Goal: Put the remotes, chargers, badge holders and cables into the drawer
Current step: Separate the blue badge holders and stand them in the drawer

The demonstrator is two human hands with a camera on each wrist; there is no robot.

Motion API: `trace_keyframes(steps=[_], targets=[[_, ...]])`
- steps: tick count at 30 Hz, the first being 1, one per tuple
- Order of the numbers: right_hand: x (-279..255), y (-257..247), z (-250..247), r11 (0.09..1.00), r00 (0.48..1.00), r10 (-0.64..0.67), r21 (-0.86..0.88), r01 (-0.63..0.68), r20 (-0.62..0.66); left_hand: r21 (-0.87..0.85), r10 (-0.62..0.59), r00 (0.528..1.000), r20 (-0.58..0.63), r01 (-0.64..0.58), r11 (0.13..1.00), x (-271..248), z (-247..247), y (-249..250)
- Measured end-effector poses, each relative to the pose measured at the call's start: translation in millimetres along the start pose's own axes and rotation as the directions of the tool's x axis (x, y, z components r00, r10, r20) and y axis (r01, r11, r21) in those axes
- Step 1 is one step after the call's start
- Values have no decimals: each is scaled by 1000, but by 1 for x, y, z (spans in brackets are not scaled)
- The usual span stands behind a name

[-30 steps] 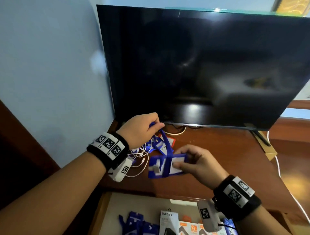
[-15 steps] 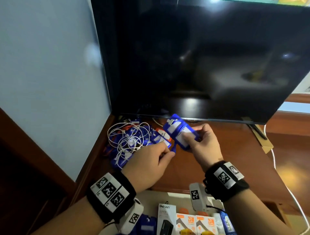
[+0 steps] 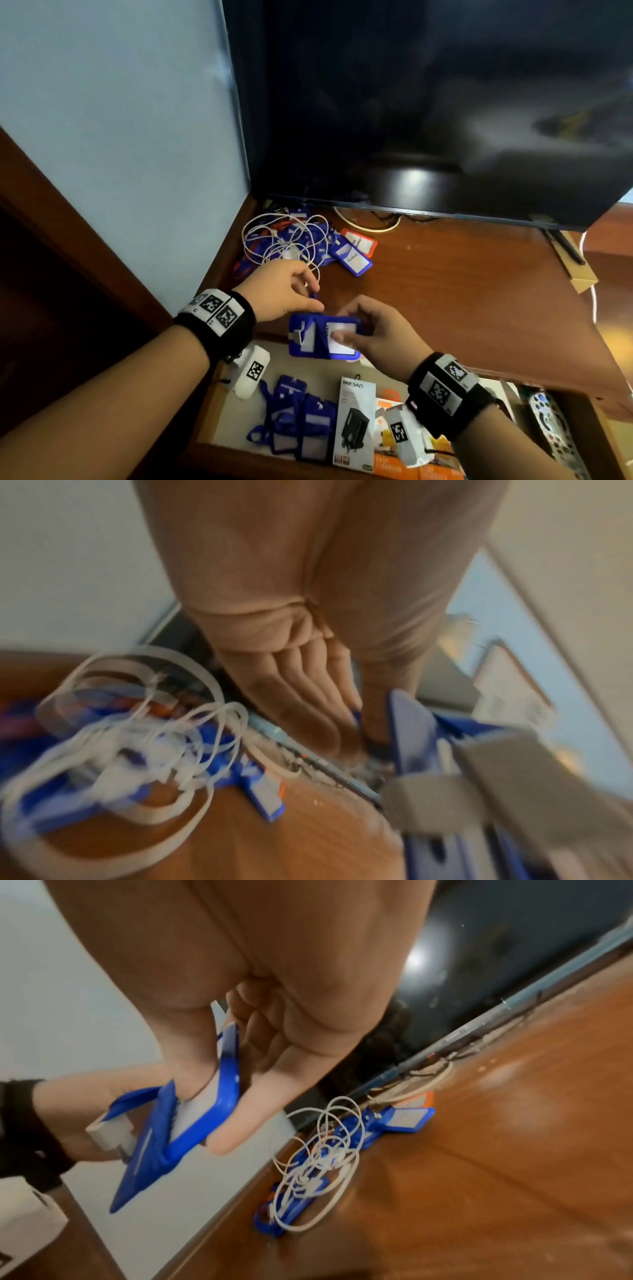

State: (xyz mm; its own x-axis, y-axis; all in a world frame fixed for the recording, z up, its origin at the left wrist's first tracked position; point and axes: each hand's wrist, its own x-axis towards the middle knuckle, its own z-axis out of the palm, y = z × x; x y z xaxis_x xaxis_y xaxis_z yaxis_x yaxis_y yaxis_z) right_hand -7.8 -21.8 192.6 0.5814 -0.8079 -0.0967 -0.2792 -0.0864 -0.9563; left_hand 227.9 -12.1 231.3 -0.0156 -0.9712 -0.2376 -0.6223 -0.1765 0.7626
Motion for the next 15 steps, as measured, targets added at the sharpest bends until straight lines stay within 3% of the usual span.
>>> trace_keyframes(steps=[2, 4, 7, 10, 13, 15], targets=[[-3, 9, 6, 998, 999, 32, 60, -33, 4, -186, -105, 986, 133, 129, 974, 1, 9, -20], [-6, 19, 13, 989, 998, 57, 139, -54, -20, -391, -177, 943, 284, 282, 876, -1, 21, -39], [-9, 30, 20, 961, 992, 97, 267, -74, -75, -714, -186, 908, 376, 411, 567, -10, 39, -61], [-10, 38, 26, 916, 978, 163, 388, -101, -131, -868, -211, 907, 366, 414, 275, -20, 53, -71], [-8, 44, 37, 835, 950, 263, 533, -137, -168, -928, -227, 927, 298, 337, 160, -29, 63, -71], [-6, 45, 45, 771, 924, 340, 615, -168, -175, -948, -227, 943, 242, 280, 151, -34, 67, -67]])
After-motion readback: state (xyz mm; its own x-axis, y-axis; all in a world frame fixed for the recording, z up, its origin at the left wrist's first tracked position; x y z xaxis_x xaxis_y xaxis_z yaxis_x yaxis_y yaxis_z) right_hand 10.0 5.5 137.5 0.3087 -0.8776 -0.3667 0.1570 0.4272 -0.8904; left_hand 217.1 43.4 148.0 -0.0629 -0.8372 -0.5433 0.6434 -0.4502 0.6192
